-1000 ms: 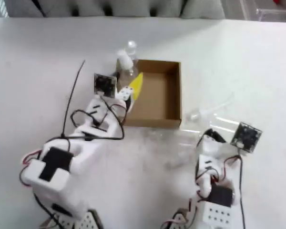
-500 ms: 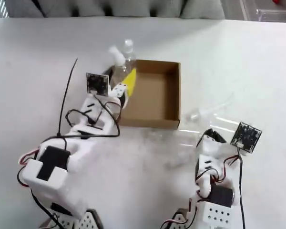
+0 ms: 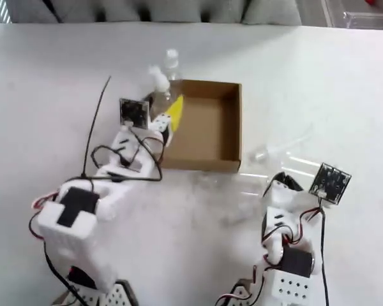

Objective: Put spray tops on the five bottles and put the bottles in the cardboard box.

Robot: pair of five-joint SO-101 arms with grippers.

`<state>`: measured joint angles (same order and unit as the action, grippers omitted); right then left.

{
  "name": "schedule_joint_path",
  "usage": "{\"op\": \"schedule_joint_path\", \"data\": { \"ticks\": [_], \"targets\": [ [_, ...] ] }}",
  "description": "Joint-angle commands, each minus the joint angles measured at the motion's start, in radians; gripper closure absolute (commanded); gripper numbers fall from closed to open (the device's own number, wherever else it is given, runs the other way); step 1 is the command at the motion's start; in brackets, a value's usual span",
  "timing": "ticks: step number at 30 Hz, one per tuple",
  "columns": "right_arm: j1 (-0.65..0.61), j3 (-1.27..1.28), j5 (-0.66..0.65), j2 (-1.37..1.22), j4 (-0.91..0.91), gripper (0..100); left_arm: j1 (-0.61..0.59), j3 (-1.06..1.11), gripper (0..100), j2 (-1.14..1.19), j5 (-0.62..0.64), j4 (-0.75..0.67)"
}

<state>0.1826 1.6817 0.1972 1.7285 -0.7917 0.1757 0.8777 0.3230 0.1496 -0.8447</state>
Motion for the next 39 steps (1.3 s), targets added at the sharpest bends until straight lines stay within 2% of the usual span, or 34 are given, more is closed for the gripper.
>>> {"op": "schedule_joint_path", "data": {
  "ticks": [1, 23, 31, 39],
  "targets": [
    [0.010, 0.012, -0.006, 0.015, -0.004, 97.8, -0.008, -0.078, 98, 0.022, -0.003, -0.029],
    [0.013, 0.012, -0.006, 0.015, -0.001, 97.8, -0.004, -0.034, 97, 0.021, -0.005, -0.032],
    [0.013, 0.012, -0.006, 0.015, -0.002, 97.8, -0.001, 0.017, 81, -0.025, 0.006, -0.029],
    [0.013, 0.012, -0.006, 0.015, -0.004, 97.8, -0.010, 0.046, 80, -0.082, 0.006, 0.031]
  ]
}}
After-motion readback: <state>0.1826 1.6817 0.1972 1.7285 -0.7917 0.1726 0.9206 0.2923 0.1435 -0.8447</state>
